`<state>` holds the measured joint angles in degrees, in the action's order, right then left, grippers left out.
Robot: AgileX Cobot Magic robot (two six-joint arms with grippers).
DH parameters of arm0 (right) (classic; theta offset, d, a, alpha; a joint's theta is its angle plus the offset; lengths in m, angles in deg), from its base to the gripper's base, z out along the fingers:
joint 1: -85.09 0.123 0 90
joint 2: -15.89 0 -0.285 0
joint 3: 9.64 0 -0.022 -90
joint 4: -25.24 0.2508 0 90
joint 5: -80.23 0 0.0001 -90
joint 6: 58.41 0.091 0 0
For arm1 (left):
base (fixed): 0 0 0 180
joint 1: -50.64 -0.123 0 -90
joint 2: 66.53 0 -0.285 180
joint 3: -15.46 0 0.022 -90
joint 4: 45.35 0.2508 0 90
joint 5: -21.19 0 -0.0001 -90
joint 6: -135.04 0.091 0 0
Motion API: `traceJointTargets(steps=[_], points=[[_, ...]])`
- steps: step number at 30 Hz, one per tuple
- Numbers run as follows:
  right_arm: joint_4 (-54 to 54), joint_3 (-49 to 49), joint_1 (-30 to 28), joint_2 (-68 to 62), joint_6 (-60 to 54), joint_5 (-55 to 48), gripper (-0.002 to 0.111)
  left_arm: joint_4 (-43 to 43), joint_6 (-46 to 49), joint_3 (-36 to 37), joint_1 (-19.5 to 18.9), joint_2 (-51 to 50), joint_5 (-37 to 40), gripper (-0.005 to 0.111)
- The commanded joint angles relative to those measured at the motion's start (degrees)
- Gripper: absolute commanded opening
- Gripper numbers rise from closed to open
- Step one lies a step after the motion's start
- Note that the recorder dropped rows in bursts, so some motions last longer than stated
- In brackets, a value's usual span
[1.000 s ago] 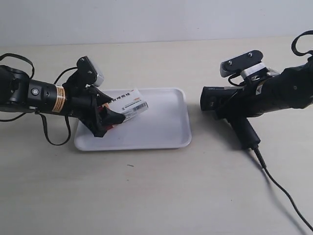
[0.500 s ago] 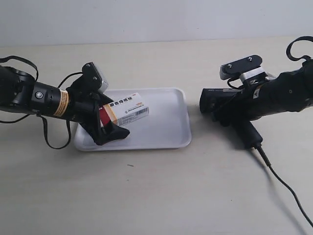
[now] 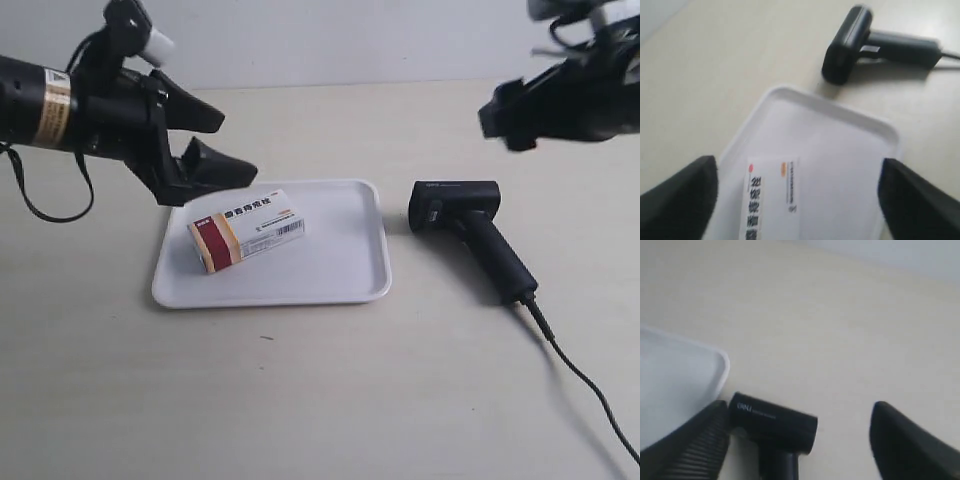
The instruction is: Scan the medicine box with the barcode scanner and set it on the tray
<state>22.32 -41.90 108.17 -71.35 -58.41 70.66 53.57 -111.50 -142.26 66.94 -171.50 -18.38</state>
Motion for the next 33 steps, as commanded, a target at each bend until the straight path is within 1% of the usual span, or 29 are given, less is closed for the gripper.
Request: traceJointTargets(steps=[1, 2, 3, 4, 5, 6, 8, 11, 13, 16, 20, 22, 26, 29, 31, 33], points=[[-0.02, -2.65, 0.27, 13.81, 0.45, 1.45, 0.037, 1.02, -4.93, 2.9, 0.25, 8.75, -6.47, 0.031], [-0.02, -3.57, 0.27, 16.3, 0.45, 2.25, 0.027, 1.02, -6.1, 4.13, 0.25, 10.23, -6.23, 0.017], [-0.02, -4.85, 0.27, 19.19, 0.45, 3.12, 0.015, 1.02, -7.01, 5.71, 0.25, 12.0, -5.39, 0.0], [-0.02, -6.28, 0.27, 21.96, 0.45, 3.81, 0.005, 1.02, -7.66, 7.5, 0.25, 13.71, -4.48, 0.001], [-0.02, -7.53, 0.27, 24.5, 0.45, 4.33, 0.0, 1.02, -8.31, 8.98, 0.25, 15.44, -3.39, 0.001], [-0.02, -9.18, 0.27, 26.86, 0.45, 5.15, 0.0, 0.66, -8.69, 10.91, 0.25, 17.18, -1.7, 0.001], [-0.02, -12.46, 0.27, 30.96, 0.45, 6.73, 0.0, -2.71, -8.69, 15.03, 0.25, 21.15, 1.59, 0.001], [0.54, -16.0, 0.27, 35.45, 0.96, 4.96, 0.0, -6.7, -8.69, 21.58, 0.25, 27.79, 4.67, 0.001], [0.9, -16.55, 0.27, 37.62, 1.52, 2.38, 0.0, -9.61, -8.69, 26.11, 0.25, 32.75, 5.71, 0.001], [0.9, -16.55, 0.27, 40.17, 1.53, -1.28, 0.0, -15.84, -8.69, 33.56, 0.25, 42.03, 9.87, 0.001], [0.9, -16.55, 0.27, 42.19, 1.53, -1.54, 0.0, -25.78, -8.95, 41.59, 0.25, 54.78, 19.28, 0.001], [0.79, -16.55, 0.27, 42.63, 1.53, -1.54, 0.0, -28.85, -8.95, 44.99, 0.25, 60.75, 20.15, 0.001], [0.79, -16.55, 0.27, 42.63, 1.53, -1.54, 0.0, -28.65, -8.95, 48.95, 0.25, 69.06, 19.17, 0.001], [0.79, -16.55, 0.27, 42.63, 1.53, -1.54, 0.0, -26.37, -8.04, 49.76, 0.25, 73.8, 19.95, 0.001], [0.79, -16.55, 0.27, 42.63, 1.53, -1.54, 0.0, -24.58, -4.46, 49.63, 0.25, 76.21, 21.85, 0.001], [0.79, -16.55, 0.27, 42.63, 1.53, -1.54, 0.0, -24.58, -2.82, 49.63, 0.25, 77.74, 25.02, 0.001]])
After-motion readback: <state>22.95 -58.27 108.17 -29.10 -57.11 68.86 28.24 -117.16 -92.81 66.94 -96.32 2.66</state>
